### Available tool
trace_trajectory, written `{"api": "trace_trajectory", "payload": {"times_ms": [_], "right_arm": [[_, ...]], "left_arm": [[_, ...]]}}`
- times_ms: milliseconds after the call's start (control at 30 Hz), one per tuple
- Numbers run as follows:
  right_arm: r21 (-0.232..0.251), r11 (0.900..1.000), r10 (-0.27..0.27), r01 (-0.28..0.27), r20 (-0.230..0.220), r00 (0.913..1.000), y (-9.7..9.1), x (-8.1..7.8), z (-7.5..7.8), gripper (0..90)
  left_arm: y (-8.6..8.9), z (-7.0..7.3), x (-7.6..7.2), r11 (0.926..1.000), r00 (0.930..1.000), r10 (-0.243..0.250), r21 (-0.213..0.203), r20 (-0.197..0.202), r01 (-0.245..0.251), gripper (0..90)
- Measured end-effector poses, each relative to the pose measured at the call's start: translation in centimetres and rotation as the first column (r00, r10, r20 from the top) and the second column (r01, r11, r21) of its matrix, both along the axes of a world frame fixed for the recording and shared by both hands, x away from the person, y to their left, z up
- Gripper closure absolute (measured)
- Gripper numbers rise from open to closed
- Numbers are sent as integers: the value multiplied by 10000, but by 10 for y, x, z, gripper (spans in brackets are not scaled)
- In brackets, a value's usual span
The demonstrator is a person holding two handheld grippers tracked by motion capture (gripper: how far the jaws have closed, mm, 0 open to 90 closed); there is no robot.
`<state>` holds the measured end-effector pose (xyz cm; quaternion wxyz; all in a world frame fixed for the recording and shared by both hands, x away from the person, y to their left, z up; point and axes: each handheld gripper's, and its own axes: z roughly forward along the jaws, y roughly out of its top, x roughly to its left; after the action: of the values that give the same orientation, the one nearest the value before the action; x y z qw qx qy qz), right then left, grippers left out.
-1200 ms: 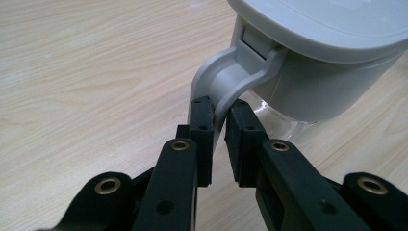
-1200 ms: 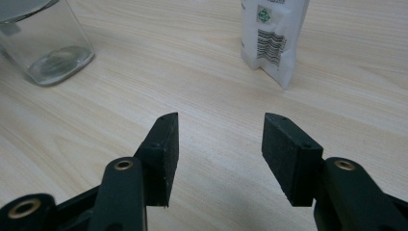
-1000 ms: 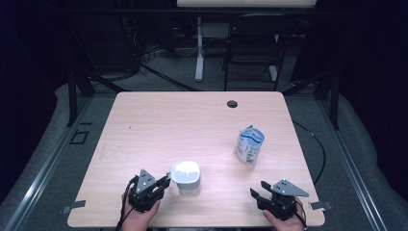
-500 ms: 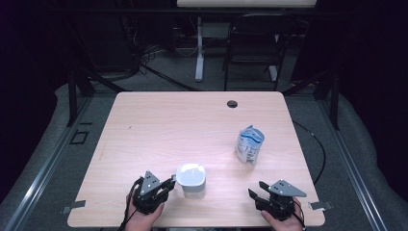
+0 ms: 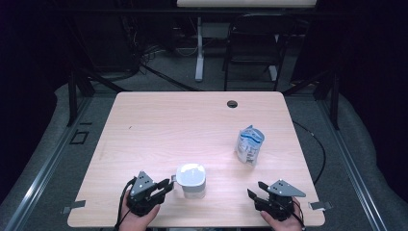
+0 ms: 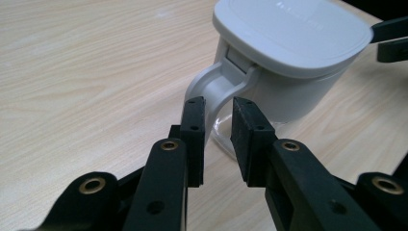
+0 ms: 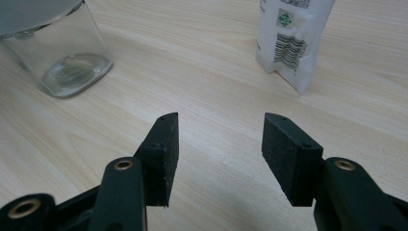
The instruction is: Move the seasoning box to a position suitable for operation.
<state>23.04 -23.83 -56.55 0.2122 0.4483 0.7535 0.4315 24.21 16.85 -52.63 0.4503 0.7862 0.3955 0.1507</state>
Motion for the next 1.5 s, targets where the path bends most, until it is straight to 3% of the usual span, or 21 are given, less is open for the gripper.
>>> {"api": "trace_trajectory", "payload": {"times_ms": [367, 733, 900, 1067, 1367, 1500], "right_arm": [[5, 9999, 133, -133, 69, 9999, 3, 0, 4, 477], [62, 9995, 299, -302, 319, 9990, 8, 1, 12, 499], [83, 9992, 381, -384, 345, 9987, 8, 1, 17, 510], [216, 9981, 572, -578, 273, 9980, 10, 3, 23, 554], [-26, 9924, 1232, -1232, 199, 9922, 20, 7, 33, 692], [-256, 9877, 1546, -1542, 148, 9879, 26, 9, 36, 770]], "left_arm": [[4, 14, 7, 9998, 9999, -31, -216, 118, 33, 741], [-2, 30, 12, 9991, 9973, -319, -257, 656, 336, 689], [-4, 38, 16, 9980, 9976, -519, -340, 467, 536, 707], [-11, 47, 22, 9967, 9952, -805, -8, 557, 807, 745], [-17, 50, 30, 9926, 9934, -1150, 402, 12, 1148, 891], [-21, 50, 33, 9896, 9912, -1311, 574, -170, 1318, 900]]}}
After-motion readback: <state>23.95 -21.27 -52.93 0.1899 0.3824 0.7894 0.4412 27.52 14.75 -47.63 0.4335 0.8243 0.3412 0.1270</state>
